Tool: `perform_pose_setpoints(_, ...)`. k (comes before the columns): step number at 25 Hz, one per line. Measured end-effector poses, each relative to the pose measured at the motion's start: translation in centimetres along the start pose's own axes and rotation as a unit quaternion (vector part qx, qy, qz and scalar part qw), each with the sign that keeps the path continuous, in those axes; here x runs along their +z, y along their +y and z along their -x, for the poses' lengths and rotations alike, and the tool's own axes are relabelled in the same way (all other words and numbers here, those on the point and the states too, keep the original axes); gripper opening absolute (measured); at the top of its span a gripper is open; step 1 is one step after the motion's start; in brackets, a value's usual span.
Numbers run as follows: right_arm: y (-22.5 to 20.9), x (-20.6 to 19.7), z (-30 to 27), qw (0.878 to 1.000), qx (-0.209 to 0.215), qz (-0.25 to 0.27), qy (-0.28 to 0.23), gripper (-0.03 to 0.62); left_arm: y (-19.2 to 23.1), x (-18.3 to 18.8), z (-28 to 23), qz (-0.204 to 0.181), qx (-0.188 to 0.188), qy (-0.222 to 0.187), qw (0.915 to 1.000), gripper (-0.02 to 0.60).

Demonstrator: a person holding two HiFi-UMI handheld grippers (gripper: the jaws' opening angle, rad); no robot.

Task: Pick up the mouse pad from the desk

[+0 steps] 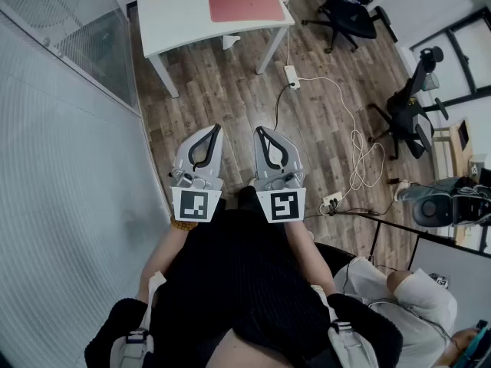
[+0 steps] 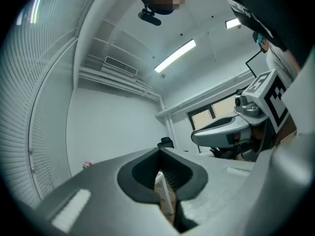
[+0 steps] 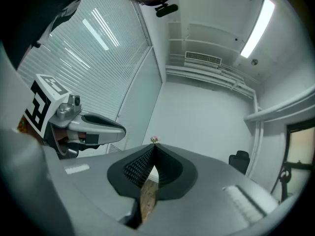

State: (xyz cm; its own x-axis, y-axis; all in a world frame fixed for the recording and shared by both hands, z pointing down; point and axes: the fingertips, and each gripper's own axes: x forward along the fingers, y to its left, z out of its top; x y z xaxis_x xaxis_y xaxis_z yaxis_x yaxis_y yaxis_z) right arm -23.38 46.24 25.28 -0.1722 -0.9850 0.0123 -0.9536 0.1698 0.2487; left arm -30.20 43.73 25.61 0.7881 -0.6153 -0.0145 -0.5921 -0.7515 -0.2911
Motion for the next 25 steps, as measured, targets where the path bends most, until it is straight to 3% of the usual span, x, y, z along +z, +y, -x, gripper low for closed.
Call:
perform_pose_setpoints(3,0.7,-0.1,-1.1,1.0,0.017,-0.025,0.003,0.026,1.5,-0.3,0.3,-0.001,-0.001,-0.004,1.0,0.0)
perform_pose_setpoints(6,1.3,-0.5,-1.8,1.0,0.025,-0.012,0.015,0.027,2.8,-0.8,1.1,-0.001,-0.001,-0.005,1.0,0.0)
perform_pose_setpoints(13,-0.6,-3.1,-2.3,0.997,0.003,-0.037,0.064,0.026,5.7,-3.2,0.9,0.015,0.009,-0.004,0.9998,0.0)
perform_pose_setpoints(22,-8.2,-6.9,-5.0,0.993,-0.013,-0.087,0.078,0.026,5.9,-4.6,-4.8,0.011,0.01,0.019,0.9997,0.0)
perform_pose_setpoints(25,-11.7,-8.2,-6.8,0.994,-0.014,-0.091,0.066,0.026,5.5,-4.8,-7.9,-0.01,0.003,0.024,0.9997,0.0)
